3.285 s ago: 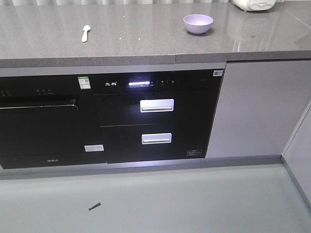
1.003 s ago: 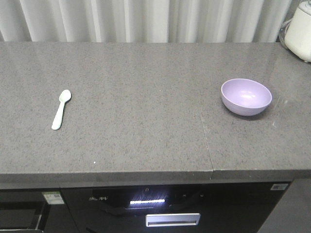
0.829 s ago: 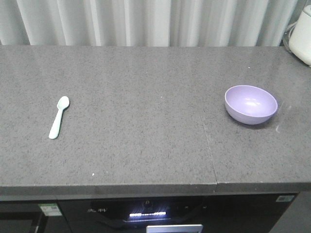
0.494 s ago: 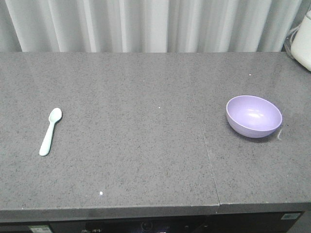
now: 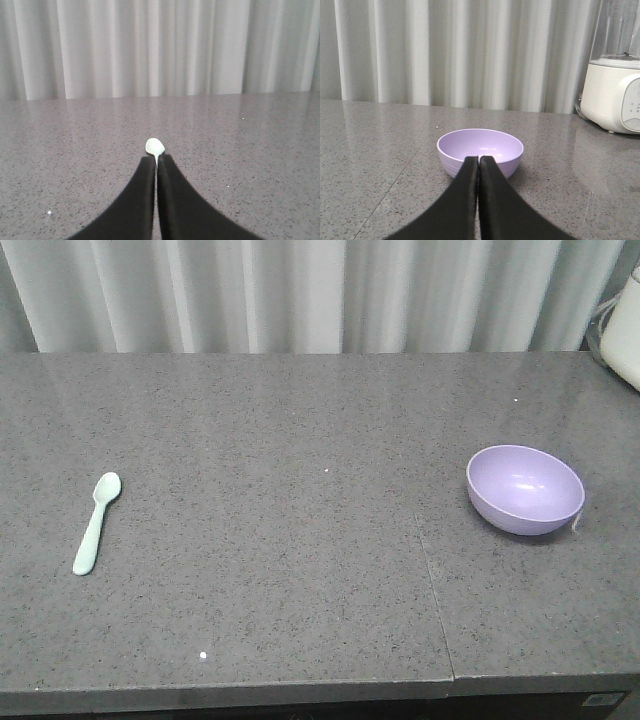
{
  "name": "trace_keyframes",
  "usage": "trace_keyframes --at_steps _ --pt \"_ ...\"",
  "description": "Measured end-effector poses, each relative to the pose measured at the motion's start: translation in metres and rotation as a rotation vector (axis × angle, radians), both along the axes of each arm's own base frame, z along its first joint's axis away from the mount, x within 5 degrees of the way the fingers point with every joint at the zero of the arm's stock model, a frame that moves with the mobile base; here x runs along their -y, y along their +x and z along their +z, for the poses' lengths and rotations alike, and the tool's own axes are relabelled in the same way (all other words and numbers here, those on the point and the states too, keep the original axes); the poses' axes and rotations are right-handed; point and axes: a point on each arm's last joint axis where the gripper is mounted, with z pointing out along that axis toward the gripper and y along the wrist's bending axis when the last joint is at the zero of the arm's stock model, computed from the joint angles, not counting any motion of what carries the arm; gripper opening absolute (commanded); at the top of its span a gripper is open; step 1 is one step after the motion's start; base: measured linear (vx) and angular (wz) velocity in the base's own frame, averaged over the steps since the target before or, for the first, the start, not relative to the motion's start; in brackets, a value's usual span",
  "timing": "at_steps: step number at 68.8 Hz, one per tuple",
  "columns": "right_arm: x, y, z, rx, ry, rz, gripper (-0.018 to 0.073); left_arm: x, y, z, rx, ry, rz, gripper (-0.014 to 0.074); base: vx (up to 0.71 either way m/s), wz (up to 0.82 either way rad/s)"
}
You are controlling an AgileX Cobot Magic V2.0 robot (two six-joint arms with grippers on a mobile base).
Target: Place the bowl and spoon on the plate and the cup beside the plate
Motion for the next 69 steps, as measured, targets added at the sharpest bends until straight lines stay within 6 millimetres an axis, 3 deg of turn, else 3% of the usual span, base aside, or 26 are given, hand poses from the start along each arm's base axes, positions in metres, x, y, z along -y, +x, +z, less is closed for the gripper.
trace_keyframes --at_steps 69 --pt "0.0 0.0 0.0 0.0 0.0 0.0 -0.0011 0.0 0.0 0.0 0.0 0.0 0.0 -0.0007 0.0 0.0"
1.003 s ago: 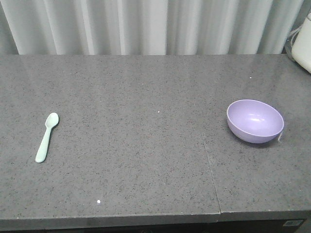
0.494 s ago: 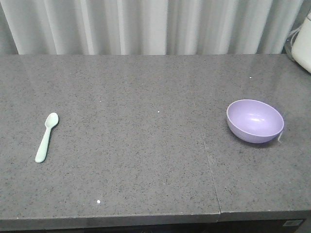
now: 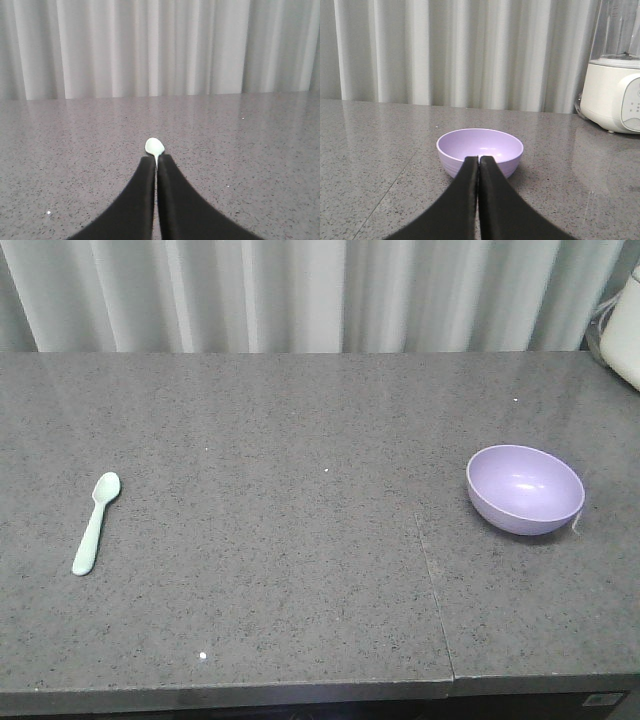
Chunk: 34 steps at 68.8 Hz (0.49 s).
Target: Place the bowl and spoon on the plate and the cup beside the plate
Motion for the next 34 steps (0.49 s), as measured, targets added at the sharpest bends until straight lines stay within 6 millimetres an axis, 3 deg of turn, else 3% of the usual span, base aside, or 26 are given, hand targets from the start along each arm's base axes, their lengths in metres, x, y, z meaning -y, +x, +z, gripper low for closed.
trace_keyframes --at_steps 17,24,34 --pt "0.0 0.0 -0.001 -0.008 0.019 0.001 -0.0011 0.0 -0.001 0.006 0.011 -0.008 0.0 -0.0006 0.0 0.0" --pt "0.0 -0.002 0.007 -0.043 0.035 0.002 -0.0011 -0.001 -0.006 0.03 0.037 -0.011 0.004 -0.0006 0.0 0.0" --pt "0.0 -0.004 0.049 -0.049 0.044 0.004 -0.0011 -0.002 -0.008 0.075 -0.016 -0.013 0.015 -0.0006 0.0 0.0"
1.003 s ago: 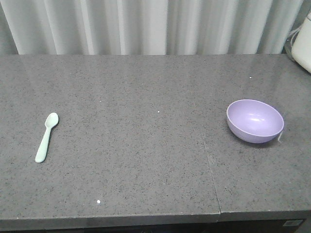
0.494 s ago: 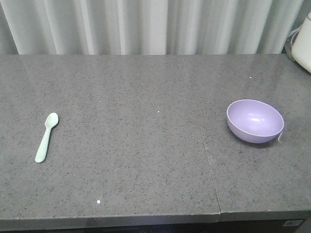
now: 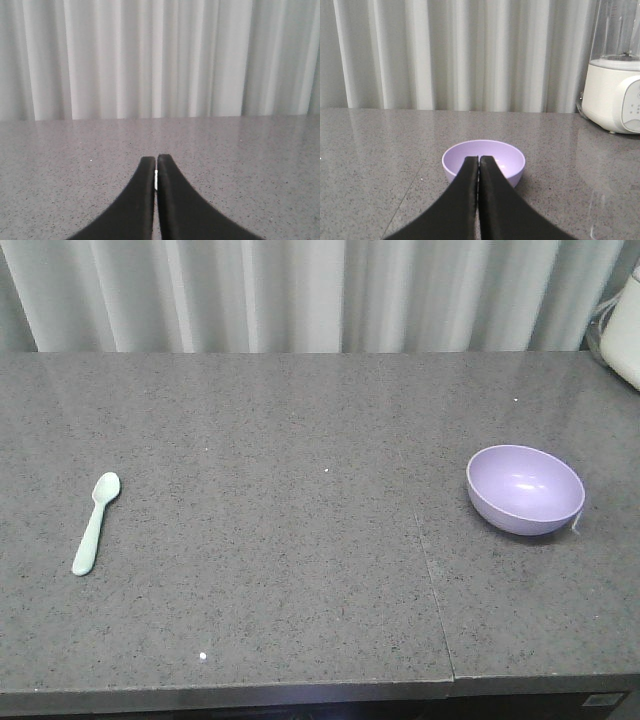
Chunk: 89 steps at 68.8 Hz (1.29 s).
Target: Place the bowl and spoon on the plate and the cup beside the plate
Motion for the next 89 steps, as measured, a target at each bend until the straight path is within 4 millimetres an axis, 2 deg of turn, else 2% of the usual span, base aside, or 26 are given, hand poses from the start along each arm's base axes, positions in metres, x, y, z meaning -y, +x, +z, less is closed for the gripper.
trace_keyframes --at_steps 9,18,26,34,44,52,61,77,89 --pt "-0.001 0.008 0.042 -0.078 -0.004 0.001 -0.0011 0.0 0.012 0.043 -0.128 0.003 0.011 -0.0006 0.0 0.0" --pt "-0.002 0.027 0.079 -0.219 -0.014 0.002 -0.0011 0.0 0.033 0.077 -0.271 0.007 0.021 -0.0006 0.0 0.0" --pt "-0.004 0.049 0.103 -0.405 -0.027 0.003 -0.0011 0.0 0.054 0.095 -0.426 0.009 0.03 -0.0006 0.0 0.0" --pt "-0.006 0.076 0.118 -0.589 -0.04 0.004 -0.0011 0.003 0.073 0.107 -0.596 -0.02 0.018 -0.0006 0.0 0.0" --pt "-0.008 0.103 0.122 -0.754 -0.051 0.006 -0.0011 0.007 0.094 0.108 -0.777 -0.04 0.005 -0.0006 0.0 0.0" --pt "-0.009 0.118 0.117 -0.836 -0.054 0.007 -0.0011 0.008 0.109 0.099 -0.88 -0.037 0.007 -0.0006 0.0 0.0" --pt "-0.009 0.122 0.113 -0.863 -0.055 0.008 -0.0011 0.008 0.118 0.093 -0.924 -0.035 0.009 -0.0006 0.0 0.0" --pt "-0.009 0.122 0.113 -0.86 -0.055 0.008 0.0 0.008 0.119 0.092 -0.925 -0.035 0.009 -0.0006 0.0 0.0" --pt "-0.009 0.122 0.113 -0.86 -0.059 0.009 0.0097 0.008 0.119 0.092 -0.925 -0.035 0.009 0.0049 0.0 0.0"
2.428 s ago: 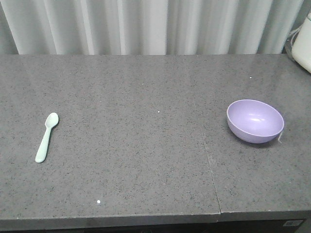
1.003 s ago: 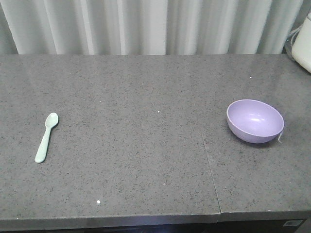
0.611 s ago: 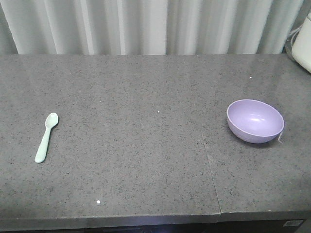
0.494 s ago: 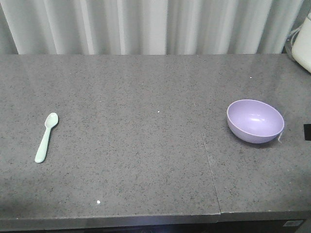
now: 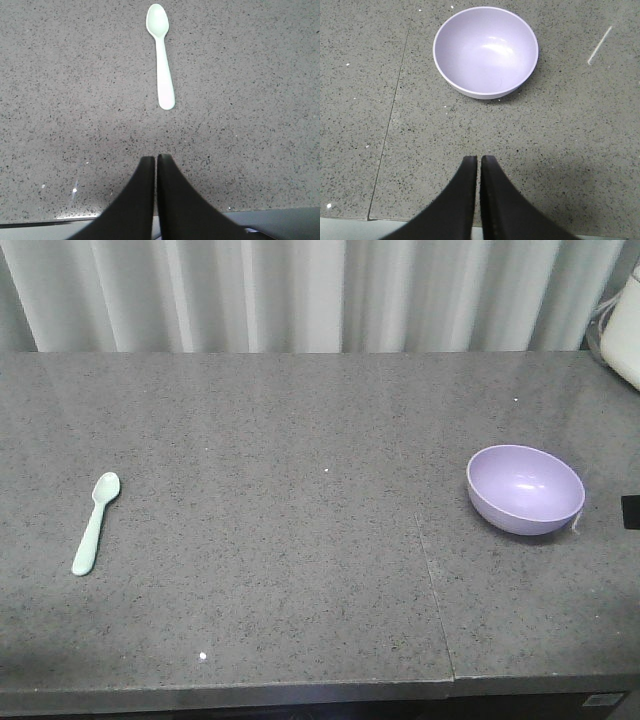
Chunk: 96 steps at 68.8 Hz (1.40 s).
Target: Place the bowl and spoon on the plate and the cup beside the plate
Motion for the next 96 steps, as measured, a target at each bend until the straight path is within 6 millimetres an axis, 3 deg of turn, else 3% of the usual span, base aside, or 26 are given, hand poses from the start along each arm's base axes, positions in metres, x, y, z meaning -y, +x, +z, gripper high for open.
trace_keyframes --at_steps 10,20,26,31,47,57,68,96 --pt "0.0 0.0 0.0 -0.001 -0.002 0.002 0.026 0.0 0.0 0.0 0.0 0.0 0.0 0.0219 0.0 0.0" --pt "0.0 0.0 0.0 -0.001 -0.002 0.002 0.0417 0.0 0.0 0.0 0.0 0.0 0.0 0.0448 0.0 0.0" --pt "0.0 0.0 0.0 -0.001 -0.003 0.003 0.047 0.0 0.0 0.0 0.0 0.0 0.0 0.0571 0.0 0.0" --pt "0.0 0.0 0.0 0.0 -0.003 0.003 0.0484 0.0 0.0 0.0 0.001 0.0 0.0 0.0618 0.0 0.0" --pt "0.0 0.0 0.0 0.0 -0.003 0.003 0.0483 0.0 0.002 0.0 -0.005 0.0 0.0 0.059 0.0 0.0" --pt "0.0 0.0 0.0 0.002 -0.002 0.003 0.0483 0.001 0.016 0.002 -0.035 0.001 0.0 0.0557 0.0 0.0" --pt "0.0 0.0 0.0 0.003 -0.002 0.003 0.0483 0.004 0.05 -0.006 -0.117 0.002 -0.006 0.0554 0.0 0.0" --pt "0.0 0.0 0.0 0.003 -0.002 0.003 0.0483 0.018 0.154 -0.059 -0.327 0.002 -0.029 0.0554 0.0 0.0"
